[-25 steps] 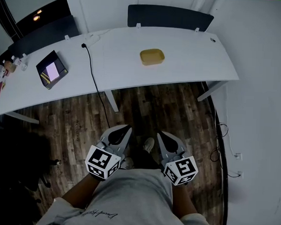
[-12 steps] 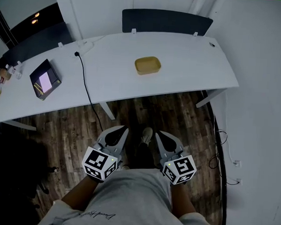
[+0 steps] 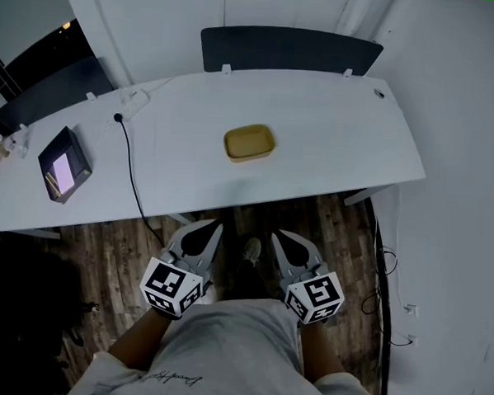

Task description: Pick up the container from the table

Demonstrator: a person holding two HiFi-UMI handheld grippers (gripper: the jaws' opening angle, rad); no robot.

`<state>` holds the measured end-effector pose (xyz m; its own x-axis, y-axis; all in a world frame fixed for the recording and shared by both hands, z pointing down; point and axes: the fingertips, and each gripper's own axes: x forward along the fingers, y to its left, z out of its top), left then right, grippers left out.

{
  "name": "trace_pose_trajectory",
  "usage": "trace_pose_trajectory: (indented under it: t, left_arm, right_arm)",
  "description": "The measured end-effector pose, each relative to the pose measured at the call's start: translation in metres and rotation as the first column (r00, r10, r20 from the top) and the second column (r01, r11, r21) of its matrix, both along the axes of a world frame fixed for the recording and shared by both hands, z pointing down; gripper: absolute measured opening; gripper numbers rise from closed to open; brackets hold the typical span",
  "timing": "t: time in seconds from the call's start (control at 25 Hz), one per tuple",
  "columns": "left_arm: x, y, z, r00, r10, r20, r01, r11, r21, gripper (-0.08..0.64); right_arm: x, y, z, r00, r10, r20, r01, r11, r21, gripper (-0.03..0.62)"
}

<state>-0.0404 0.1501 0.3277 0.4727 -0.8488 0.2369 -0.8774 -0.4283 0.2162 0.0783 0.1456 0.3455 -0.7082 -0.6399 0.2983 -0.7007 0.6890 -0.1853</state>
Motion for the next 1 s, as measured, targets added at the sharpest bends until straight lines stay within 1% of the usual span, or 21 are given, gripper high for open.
trace_pose_trajectory:
  t: [0.32, 0.56, 0.8, 1.0]
  left_arm:
    - [0.006, -0.092, -0.007, 0.998, -0.064, -0.018, 0.064, 0.998, -0.018, -0.005]
    - [0.009, -0.146, -0.011, 0.994, -0.108, -0.002, 0.108, 0.994, -0.013, -0.005]
    - [0.009, -0.175, -0.01, 0.99, -0.143, 0.006, 0.143, 0.99, -0.017, -0.005]
    - [0.007, -0.184, -0.003, 0.988, -0.154, 0.013, 0.154, 0.987, -0.044, -0.005]
  right_arm:
    - [0.007, -0.098, -0.006, 0.999, -0.05, -0.016, 0.05, 0.999, -0.012, 0.015]
    - [0.011, -0.158, -0.008, 0.996, -0.089, -0.022, 0.089, 0.996, -0.012, 0.015]
    - [0.006, -0.19, -0.006, 0.986, -0.159, -0.041, 0.158, 0.987, -0.013, 0.015]
    - [0.002, -0.202, 0.0, 0.984, -0.17, -0.051, 0.169, 0.985, -0.035, 0.015]
